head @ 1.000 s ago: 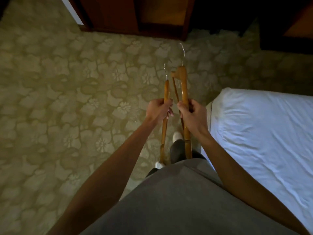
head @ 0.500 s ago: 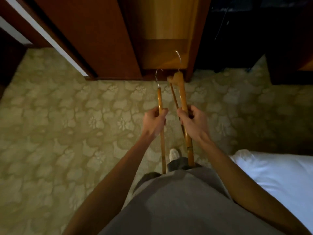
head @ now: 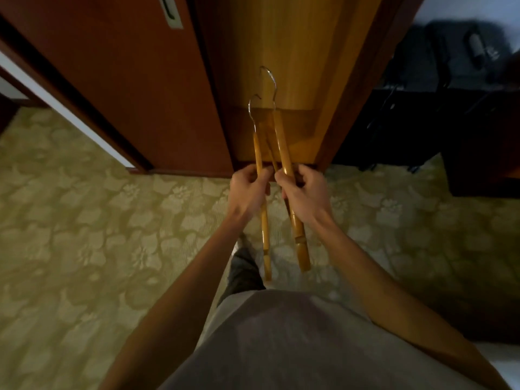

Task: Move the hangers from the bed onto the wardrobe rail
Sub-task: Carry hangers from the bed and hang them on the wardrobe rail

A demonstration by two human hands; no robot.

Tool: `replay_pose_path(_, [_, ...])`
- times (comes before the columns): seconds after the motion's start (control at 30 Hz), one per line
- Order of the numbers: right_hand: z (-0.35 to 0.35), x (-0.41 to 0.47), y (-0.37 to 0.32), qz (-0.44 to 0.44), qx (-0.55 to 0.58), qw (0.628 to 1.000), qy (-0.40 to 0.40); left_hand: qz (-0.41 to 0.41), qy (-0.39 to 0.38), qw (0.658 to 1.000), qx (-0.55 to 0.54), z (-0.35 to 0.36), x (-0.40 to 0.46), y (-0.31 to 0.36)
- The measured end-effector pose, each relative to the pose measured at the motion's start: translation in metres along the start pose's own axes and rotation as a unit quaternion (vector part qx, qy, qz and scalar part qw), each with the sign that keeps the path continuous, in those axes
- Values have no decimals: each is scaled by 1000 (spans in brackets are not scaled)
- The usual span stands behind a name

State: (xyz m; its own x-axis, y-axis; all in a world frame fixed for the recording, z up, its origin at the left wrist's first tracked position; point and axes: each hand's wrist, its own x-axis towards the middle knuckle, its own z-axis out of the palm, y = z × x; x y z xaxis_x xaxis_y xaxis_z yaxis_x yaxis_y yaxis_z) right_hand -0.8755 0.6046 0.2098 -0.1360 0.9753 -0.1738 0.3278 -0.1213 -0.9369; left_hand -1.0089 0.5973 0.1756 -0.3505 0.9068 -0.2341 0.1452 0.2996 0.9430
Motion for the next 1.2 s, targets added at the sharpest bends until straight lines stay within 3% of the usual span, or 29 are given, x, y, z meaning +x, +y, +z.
replay_pose_path(0.13, [35, 85, -45, 17, 10, 1000, 20, -1, -39, 998, -54, -24, 95, 30])
replay_pose_path(0.43, [60, 258, -147, -7, 9, 997, 71, 46, -79, 995, -49, -54, 281, 132])
replay_pose_path(0.63, [25, 372, -200, -29, 27, 995, 97, 72, -98, 990, -67, -33, 386, 217])
replay_pose_path(0.83, [-32, 459, -271, -67, 48, 991, 104, 83, -68, 990, -96, -7, 466, 325])
replay_pose_path(0.97, [-66, 496, -331, -121, 50, 985, 112, 121, -60, 983, -126, 2, 497, 405])
replay_pose_path(1.2, [-100, 535, -433, -214, 43, 962, 163, 214, -115, 954, -176, -10, 524, 525])
